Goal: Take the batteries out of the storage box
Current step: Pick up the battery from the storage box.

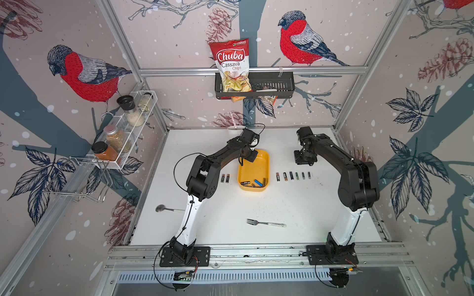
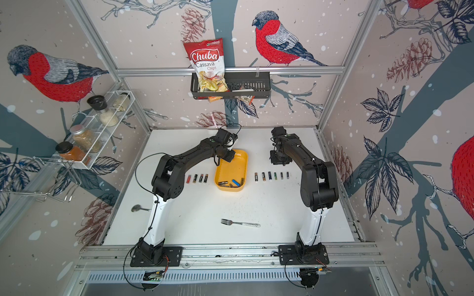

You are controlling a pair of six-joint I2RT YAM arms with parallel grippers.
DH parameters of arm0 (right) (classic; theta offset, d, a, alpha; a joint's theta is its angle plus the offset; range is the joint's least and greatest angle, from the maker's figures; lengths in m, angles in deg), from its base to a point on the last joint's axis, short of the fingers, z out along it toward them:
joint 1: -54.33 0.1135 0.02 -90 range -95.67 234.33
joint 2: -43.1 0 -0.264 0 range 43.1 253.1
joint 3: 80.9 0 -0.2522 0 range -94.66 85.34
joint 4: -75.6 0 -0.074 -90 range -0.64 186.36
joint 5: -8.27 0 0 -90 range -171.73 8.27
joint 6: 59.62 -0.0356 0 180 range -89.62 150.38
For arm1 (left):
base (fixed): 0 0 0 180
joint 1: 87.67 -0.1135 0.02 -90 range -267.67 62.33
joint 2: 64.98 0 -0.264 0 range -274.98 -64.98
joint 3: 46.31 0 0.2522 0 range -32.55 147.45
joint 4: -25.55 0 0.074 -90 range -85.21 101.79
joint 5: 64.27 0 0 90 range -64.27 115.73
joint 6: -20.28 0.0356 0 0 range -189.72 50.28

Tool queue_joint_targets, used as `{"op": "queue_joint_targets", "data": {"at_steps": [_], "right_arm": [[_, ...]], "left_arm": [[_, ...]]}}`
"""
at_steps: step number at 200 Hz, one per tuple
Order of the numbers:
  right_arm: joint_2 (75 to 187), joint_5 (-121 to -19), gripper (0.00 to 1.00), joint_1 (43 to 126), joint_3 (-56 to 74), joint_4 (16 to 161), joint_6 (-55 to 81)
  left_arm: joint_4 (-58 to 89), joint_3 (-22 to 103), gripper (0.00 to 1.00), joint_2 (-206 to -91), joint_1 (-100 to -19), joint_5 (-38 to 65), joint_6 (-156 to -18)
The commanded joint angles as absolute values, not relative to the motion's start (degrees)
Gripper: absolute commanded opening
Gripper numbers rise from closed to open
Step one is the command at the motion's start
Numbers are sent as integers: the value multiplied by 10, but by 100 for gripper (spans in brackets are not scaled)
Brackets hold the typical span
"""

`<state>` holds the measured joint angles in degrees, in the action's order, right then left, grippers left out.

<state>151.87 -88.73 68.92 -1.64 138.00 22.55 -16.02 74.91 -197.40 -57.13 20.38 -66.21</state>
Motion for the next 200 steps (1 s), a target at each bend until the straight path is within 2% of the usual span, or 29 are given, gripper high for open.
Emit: {"op": "queue_joint_targets", "data": {"at_steps": [1, 157, 200], "right_arm": [[1520, -894, 38, 689, -20, 1396, 223], [1513, -893, 38, 686, -11, 1398, 228], [1510, -890, 38, 686, -11, 1394, 230]], "left_arm": [[-150, 760, 32, -1983, -569, 203, -647], [-133, 734, 32, -1992, -569, 212, -651], [-150, 735, 22, -1988, -569, 216, -657]]}}
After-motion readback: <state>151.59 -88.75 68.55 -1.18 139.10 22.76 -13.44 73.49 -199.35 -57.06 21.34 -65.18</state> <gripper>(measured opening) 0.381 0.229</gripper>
